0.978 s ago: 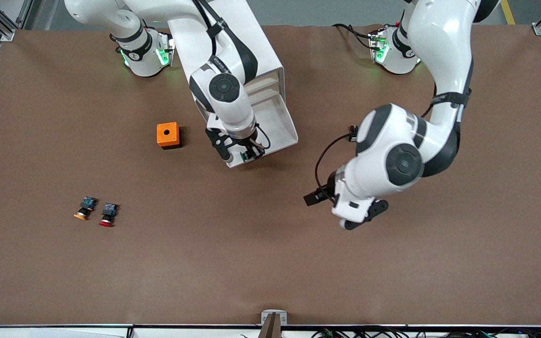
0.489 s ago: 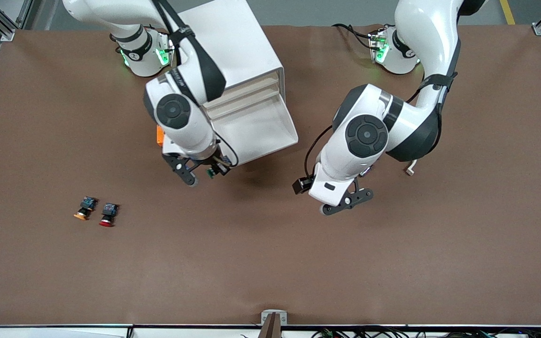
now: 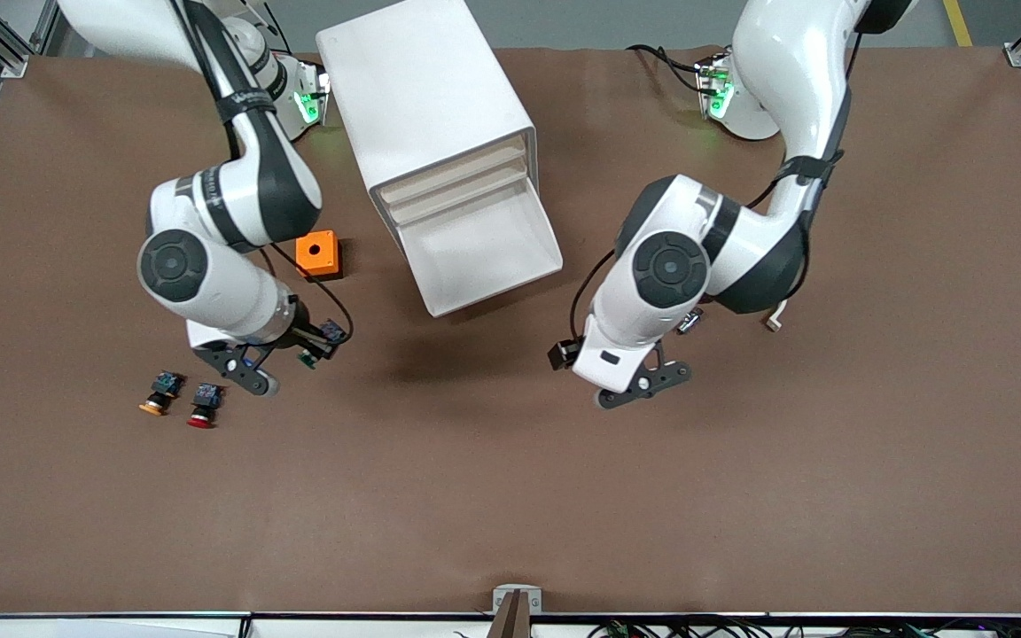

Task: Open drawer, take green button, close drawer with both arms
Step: 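Carry the green button with the right gripper toward the red button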

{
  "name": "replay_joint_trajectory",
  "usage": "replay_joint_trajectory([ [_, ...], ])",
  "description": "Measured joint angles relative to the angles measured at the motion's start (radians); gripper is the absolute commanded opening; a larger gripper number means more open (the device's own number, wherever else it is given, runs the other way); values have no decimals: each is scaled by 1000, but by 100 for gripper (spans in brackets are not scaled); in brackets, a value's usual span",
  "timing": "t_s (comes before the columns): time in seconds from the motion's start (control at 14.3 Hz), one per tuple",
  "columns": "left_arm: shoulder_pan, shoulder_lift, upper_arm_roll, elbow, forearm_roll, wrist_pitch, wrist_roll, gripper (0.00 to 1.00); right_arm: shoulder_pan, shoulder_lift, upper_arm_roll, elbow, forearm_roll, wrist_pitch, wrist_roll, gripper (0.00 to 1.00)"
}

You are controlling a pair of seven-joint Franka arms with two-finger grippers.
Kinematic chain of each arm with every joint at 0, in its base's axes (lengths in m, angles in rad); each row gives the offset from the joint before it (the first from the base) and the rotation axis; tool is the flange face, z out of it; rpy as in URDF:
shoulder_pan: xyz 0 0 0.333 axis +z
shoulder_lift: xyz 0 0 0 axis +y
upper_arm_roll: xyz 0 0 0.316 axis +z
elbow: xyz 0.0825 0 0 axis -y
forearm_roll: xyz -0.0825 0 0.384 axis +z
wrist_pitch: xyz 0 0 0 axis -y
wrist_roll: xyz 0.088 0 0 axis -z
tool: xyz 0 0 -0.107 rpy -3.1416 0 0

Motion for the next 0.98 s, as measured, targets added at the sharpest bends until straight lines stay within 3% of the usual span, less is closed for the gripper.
replay_joint_trajectory([
  [0.28, -81, 44, -2, -50, 3, 105, -5, 99, -107, 21, -1, -1, -27, 40, -265, 0],
  [0.56, -137, 74, -3, -106, 3, 179, -42, 99, -216, 117, -1, -5, -28, 146, -465, 0],
  [0.98, -189, 80, -4, -136, 3, 184, -119, 99, -232, 221, 9, -3, -28, 220, -556, 1],
])
